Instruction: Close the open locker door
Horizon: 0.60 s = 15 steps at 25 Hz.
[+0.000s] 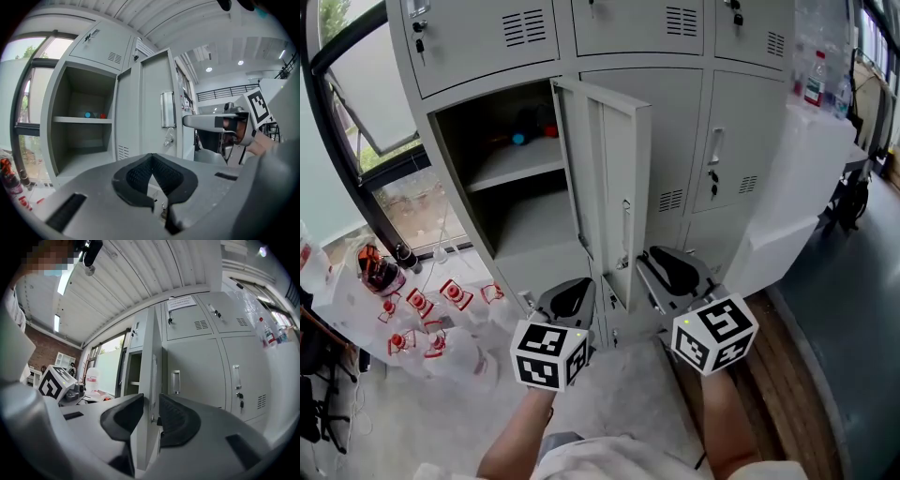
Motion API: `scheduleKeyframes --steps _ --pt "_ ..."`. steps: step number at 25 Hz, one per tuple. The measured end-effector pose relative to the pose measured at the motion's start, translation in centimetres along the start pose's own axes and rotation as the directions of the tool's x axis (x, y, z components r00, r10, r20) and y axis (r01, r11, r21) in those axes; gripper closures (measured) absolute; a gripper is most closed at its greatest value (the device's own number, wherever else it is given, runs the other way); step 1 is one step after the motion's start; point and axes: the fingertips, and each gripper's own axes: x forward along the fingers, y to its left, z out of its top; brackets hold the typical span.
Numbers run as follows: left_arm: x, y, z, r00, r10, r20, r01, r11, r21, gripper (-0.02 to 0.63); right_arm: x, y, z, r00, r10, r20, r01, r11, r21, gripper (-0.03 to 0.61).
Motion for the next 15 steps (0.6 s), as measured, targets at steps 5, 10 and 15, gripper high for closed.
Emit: scheduleKeyframes --steps 5,10,15 --pt "-0.2 0.5 0.0 1.000 0.024 -0.002 -0.024 1.000 0.001 0.607 0.2 0.8 0.0 0.996 0.086 -0.012 -0.086 0.996 -0.014 0.479" --pt "-1.1 1.6 -0.3 0.998 0.060 -0.014 -0.060 0.998 0.000 0.607 0.9 2.6 0.3 0.983 0.185 -0.015 -0.186 0.982 -0.025 0.477" --pt "-2.4 3.1 -0.2 0.995 0.102 -0.001 -0.102 0.995 -0.003 0.607 2.1 5.0 0.4 0.965 0.262 -0.011 -0.262 0.964 -0.050 0.460"
